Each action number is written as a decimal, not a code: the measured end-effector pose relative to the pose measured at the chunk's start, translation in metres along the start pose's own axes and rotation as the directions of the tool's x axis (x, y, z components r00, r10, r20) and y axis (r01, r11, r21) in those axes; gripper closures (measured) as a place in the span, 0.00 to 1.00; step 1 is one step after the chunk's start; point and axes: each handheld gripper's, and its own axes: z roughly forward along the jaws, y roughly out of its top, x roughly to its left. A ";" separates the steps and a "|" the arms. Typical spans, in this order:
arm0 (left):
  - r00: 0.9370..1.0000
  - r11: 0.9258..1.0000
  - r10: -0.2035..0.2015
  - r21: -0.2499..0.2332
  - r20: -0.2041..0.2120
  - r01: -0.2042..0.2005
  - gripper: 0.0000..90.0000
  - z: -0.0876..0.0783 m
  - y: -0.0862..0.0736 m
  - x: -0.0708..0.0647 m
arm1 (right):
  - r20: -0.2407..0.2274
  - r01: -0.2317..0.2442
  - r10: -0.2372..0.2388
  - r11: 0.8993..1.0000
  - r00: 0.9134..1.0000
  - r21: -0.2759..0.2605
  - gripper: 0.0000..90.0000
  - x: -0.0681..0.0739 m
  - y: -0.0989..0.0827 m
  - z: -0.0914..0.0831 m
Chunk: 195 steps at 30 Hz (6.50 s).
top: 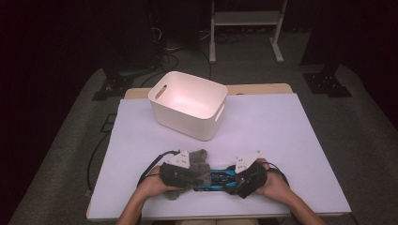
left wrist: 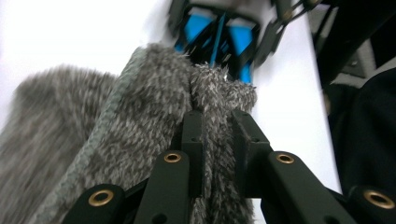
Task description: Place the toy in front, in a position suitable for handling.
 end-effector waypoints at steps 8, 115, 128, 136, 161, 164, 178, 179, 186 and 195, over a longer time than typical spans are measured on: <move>0.999 0.998 0.045 0.042 -0.007 -0.045 0.85 -0.002 -0.001 -0.001 | 0.001 0.005 -0.005 1.000 1.000 0.003 0.22 0.000 0.000 0.000; 0.994 0.974 0.090 0.204 0.070 -0.102 0.84 0.056 0.078 0.018 | 0.007 -0.005 0.005 1.000 1.000 -0.031 0.28 0.001 -0.009 -0.007; 1.000 0.981 -0.005 0.192 0.007 0.004 0.85 0.007 0.039 0.029 | 0.008 0.005 -0.004 1.000 1.000 -0.028 0.28 0.001 -0.009 -0.007; 0.998 0.984 -0.055 0.172 -0.001 0.054 0.84 -0.011 0.016 0.028 | 0.007 0.008 -0.008 0.999 1.000 -0.031 0.28 0.000 -0.009 -0.007; 0.996 0.986 0.004 0.165 0.091 -0.019 0.84 0.006 0.027 0.008 | 0.010 0.005 -0.005 0.999 1.000 -0.031 0.28 0.001 -0.010 -0.007; 0.998 0.985 -0.031 0.174 0.050 0.022 0.83 -0.010 0.010 0.011 | 0.009 0.007 -0.007 0.999 1.000 -0.031 0.28 0.001 -0.010 -0.007; 0.996 0.983 -0.089 0.160 0.011 0.086 0.83 -0.019 -0.002 0.020 | 0.004 -0.007 0.007 1.000 1.000 -0.027 0.26 0.000 -0.009 -0.007; 0.997 0.984 -0.081 0.159 0.016 0.077 0.83 -0.016 0.001 0.020 | 0.003 -0.012 0.012 1.000 1.000 -0.021 0.26 0.000 -0.008 -0.007; 0.999 0.985 -0.039 0.167 0.025 0.035 0.83 0.001 0.020 0.019 | 0.013 -0.008 0.008 0.999 1.000 0.043 0.23 -0.001 -0.003 -0.010; 0.998 0.988 -0.057 0.142 0.017 0.054 0.83 0.004 0.016 0.018 | 0.020 -0.042 0.041 0.996 0.999 0.081 0.22 -0.003 -0.011 -0.032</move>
